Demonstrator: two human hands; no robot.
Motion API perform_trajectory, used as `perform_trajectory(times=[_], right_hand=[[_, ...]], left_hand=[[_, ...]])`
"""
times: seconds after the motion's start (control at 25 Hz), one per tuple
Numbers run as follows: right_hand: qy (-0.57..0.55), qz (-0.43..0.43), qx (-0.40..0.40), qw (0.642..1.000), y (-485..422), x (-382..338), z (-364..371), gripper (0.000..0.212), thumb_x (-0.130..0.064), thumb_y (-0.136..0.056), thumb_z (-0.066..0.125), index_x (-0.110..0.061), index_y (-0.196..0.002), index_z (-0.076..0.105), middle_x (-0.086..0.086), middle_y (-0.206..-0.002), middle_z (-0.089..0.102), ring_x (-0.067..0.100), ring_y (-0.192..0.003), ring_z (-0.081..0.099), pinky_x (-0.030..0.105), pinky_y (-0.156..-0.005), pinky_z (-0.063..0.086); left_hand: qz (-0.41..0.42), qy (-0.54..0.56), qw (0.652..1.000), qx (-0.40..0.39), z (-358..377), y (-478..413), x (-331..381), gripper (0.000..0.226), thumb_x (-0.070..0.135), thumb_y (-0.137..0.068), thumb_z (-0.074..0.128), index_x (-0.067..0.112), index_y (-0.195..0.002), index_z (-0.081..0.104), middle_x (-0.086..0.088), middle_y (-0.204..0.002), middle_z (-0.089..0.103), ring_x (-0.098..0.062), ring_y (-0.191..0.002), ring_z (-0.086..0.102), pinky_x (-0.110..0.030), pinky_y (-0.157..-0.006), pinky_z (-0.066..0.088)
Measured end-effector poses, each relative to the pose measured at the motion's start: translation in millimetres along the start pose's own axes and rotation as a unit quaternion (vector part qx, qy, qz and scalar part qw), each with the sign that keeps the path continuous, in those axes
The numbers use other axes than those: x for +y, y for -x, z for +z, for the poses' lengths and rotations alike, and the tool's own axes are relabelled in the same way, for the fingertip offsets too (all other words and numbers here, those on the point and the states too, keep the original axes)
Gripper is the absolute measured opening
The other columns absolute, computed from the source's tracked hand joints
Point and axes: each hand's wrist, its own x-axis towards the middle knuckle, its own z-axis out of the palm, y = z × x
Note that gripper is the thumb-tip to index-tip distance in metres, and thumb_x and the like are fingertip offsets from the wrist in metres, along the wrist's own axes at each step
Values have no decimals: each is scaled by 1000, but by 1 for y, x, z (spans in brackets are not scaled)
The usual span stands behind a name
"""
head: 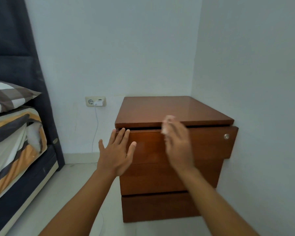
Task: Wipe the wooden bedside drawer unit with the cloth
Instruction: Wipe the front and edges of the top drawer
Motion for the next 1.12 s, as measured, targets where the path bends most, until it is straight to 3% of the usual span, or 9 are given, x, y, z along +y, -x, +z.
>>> perform_trajectory(times=[0.08, 0.16, 0.24, 0.52, 0.72, 0.84, 0.96, 1.04, 1.12], right_hand=[[80, -49, -72, 993, 11, -23, 42, 54, -30, -109, 48, -24, -161, 33, 4, -170, 27, 26, -158, 21, 50, -127, 25], [125, -39, -104, 986, 18, -17, 61, 64, -45, -108, 34, -30, -166, 11, 2, -175, 3, 28, -161, -1, 56, -128, 5], [122, -39, -104, 986, 17, 1, 60, 66, -44, -106, 29, -30, -166, 4, -1, -175, -3, 26, -161, -6, 60, -127, -1], [231, 40, -62, 970, 3, 109, 6, 65, -46, -106, 22, -22, -165, 12, 7, -173, 13, 34, -160, 9, 65, -125, 9], [245, 108, -16, 963, -2, 153, -27, 61, -35, -106, 27, -13, -163, 23, 13, -171, 20, 39, -158, 15, 60, -126, 14], [278, 101, 8, 955, -7, 168, -44, 52, -25, -108, 35, -3, -155, 38, 22, -165, 28, 44, -153, 24, 58, -124, 19], [291, 115, 24, 949, -9, 176, -56, 42, -12, -104, 51, 3, -143, 50, 29, -141, 46, 49, -122, 48, 59, -100, 46], [268, 146, 8, 952, -9, 178, -65, 44, -2, -98, 60, 6, -141, 52, 31, -129, 52, 50, -108, 54, 57, -85, 54], [255, 169, -14, 952, -13, 180, -77, 49, 5, -92, 65, 5, -140, 53, 31, -127, 53, 51, -107, 54, 54, -80, 55]], left_hand=[[0, 6, 1000, 18, 7, 1, -2, 84, 72, -88, -4, 33, -162, 4, 10, -170, -1, -14, -156, -12, -62, -121, -2], [2, 11, 999, 41, 14, 2, -3, 83, 72, -89, -2, 33, -162, 5, 10, -170, 0, -14, -156, -11, -62, -122, 1], [1, 7, 999, 52, 20, 2, -5, 80, 71, -91, 1, 33, -162, 6, 9, -170, 2, -15, -157, -8, -62, -122, 3], [2, -4, 998, 62, 19, 0, -4, 85, 73, -89, 0, 31, -162, 10, 7, -171, 7, -19, -158, -1, -64, -122, 7], [0, -16, 998, 61, 19, -1, -3, 87, 75, -88, -1, 31, -162, 10, 6, -171, 8, -21, -158, 0, -65, -122, 7], [1, -15, 998, 65, 19, 1, -1, 89, 77, -87, 0, 30, -162, 12, 5, -170, 9, -22, -158, 2, -66, -121, 8], [0, -16, 998, 68, 16, 1, 1, 90, 76, -87, 1, 29, -162, 13, 4, -170, 11, -22, -158, 3, -67, -120, 9], [-1, -18, 998, 67, 14, 2, 2, 90, 76, -87, 1, 28, -162, 12, 4, -171, 10, -22, -158, 2, -67, -120, 9], [0, -18, 998, 66, 13, 3, 3, 90, 76, -87, 2, 27, -162, 12, 3, -171, 11, -22, -158, 2, -67, -120, 10]])
